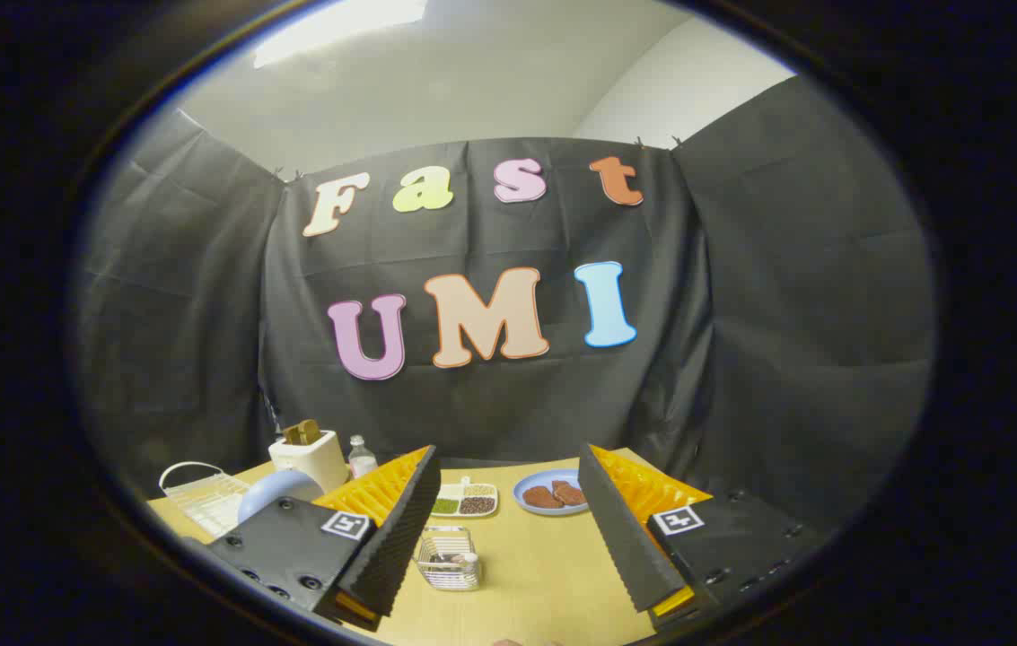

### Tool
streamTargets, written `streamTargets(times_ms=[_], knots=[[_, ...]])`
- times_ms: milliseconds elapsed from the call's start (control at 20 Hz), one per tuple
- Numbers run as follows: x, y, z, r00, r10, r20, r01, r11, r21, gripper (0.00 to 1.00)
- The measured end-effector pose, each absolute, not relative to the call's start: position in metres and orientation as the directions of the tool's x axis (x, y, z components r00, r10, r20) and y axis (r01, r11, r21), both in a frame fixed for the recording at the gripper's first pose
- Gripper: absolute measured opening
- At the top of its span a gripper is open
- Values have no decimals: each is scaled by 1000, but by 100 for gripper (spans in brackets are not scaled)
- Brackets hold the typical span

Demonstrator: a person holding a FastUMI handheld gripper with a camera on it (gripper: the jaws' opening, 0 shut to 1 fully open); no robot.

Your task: Take the plate from the dish rack, then take the spoon from the basket and place it into the plate.

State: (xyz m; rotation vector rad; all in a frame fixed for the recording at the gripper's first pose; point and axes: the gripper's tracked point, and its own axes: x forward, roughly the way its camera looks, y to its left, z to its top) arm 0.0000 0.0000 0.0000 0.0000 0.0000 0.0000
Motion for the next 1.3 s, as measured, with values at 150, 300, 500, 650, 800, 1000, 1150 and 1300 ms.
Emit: streamTargets(times_ms=[150, 300, 500, 650, 800, 1000, 1150, 1300], knots=[[-2, -8, -5, 1000, -7, -11, 7, 1000, 12, 100], [-2, -15, -11, 1000, -16, -24, 16, 1000, 25, 100], [-2, -17, -15, 999, -13, -38, 14, 999, 30, 100], [-3, -16, -16, 999, -10, -42, 10, 1000, 18, 100], [-4, -15, -19, 999, -7, -49, 8, 1000, 5, 100], [-2, -12, -23, 998, -4, -62, 4, 1000, 3, 100], [0, -3, -18, 998, 10, -67, -9, 1000, 13, 100], [5, 11, -6, 998, 19, -61, -19, 1000, -3, 100]])
